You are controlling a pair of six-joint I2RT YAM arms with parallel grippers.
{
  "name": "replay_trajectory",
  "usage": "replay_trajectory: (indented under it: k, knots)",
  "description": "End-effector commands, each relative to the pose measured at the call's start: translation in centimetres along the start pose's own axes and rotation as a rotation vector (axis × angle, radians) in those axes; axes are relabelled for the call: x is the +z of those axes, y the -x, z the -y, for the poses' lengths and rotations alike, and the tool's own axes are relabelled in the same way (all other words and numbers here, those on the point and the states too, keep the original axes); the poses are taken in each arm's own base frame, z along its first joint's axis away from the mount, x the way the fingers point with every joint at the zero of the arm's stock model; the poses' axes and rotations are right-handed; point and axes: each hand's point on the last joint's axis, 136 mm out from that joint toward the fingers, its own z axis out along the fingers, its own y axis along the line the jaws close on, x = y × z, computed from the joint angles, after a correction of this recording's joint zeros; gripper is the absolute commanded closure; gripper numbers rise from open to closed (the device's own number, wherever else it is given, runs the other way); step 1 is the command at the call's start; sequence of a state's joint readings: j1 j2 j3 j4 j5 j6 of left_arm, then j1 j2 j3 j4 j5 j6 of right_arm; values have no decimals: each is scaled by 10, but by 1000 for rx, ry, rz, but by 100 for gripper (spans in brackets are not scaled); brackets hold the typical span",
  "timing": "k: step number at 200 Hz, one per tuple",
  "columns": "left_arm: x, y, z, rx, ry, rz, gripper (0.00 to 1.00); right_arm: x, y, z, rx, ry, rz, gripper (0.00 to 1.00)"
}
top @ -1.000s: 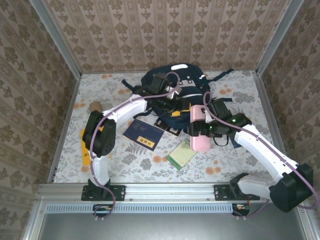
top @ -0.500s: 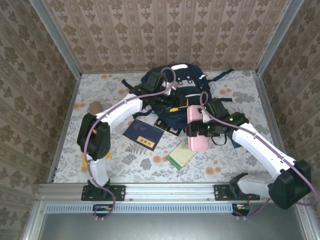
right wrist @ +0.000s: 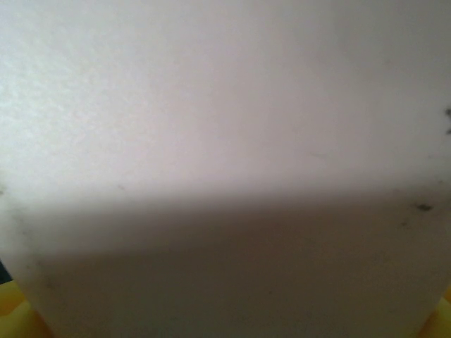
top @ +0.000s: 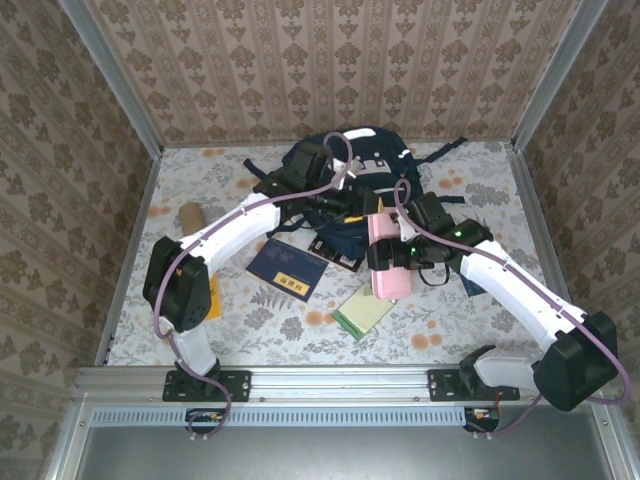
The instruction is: Pack the student bag
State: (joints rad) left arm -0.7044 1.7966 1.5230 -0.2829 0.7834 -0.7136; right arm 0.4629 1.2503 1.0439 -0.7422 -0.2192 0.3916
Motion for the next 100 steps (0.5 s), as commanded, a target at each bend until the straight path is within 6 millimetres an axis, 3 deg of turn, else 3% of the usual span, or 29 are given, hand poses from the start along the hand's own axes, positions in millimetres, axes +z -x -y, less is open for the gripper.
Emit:
replay_trajectory:
  k: [1, 49, 81, 100]
  knots:
    - [8, -3, -3, -14, -21, -19, 32, -10, 15, -18, -33, 60, 45, 30]
    - [28, -9, -4, -51, -63, -55, 37, -7, 18, -23, -29, 87, 49, 31]
    - [33, -6, -2, -62, -91, -54, 51, -6, 22, -23, -28, 82, 56, 29]
    - [33, -5, 0, -67, -101, -50, 61, -4, 25, -21, -24, 69, 60, 23]
